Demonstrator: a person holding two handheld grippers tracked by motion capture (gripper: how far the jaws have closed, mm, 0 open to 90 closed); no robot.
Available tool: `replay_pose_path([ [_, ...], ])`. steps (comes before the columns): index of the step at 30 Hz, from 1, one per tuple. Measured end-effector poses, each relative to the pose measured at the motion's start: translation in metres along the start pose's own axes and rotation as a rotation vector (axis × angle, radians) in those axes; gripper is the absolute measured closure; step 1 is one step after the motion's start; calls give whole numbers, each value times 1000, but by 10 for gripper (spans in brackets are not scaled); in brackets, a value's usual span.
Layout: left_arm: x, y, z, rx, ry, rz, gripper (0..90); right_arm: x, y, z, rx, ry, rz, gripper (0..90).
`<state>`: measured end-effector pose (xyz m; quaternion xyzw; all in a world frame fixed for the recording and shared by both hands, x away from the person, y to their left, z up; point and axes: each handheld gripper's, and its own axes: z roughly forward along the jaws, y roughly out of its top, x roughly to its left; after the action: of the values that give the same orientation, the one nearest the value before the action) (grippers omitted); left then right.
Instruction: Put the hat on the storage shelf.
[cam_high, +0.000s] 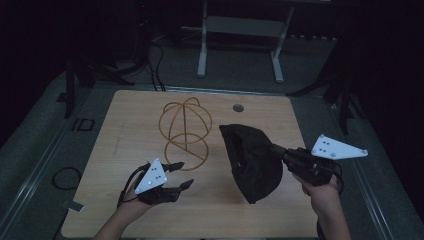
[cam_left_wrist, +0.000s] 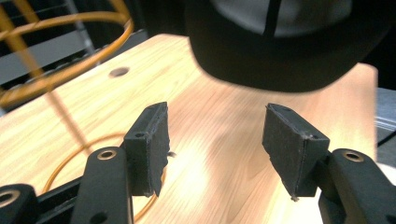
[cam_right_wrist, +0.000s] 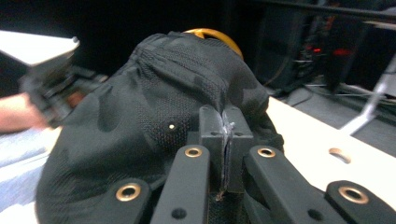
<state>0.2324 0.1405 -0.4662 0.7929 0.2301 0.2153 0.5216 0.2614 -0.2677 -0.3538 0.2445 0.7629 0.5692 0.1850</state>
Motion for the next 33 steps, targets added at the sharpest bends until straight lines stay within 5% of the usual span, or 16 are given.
replay_pose_path([
  [5,3,-16,-6,27,41,-26,407,-10,11,8,-20,-44,3,890],
  [13,4,-36,-10,47,50,-72,348,-22,33,31,-28,-105,4,890],
  [22,7,-60,-18,44,98,-187,21,-27,63,66,-30,-123,-7,890],
  [27,9,-75,-28,15,141,-263,20,-20,81,87,-24,-110,-29,890],
  [33,9,-86,-37,30,212,-233,20,-8,96,112,-5,-92,-56,890],
])
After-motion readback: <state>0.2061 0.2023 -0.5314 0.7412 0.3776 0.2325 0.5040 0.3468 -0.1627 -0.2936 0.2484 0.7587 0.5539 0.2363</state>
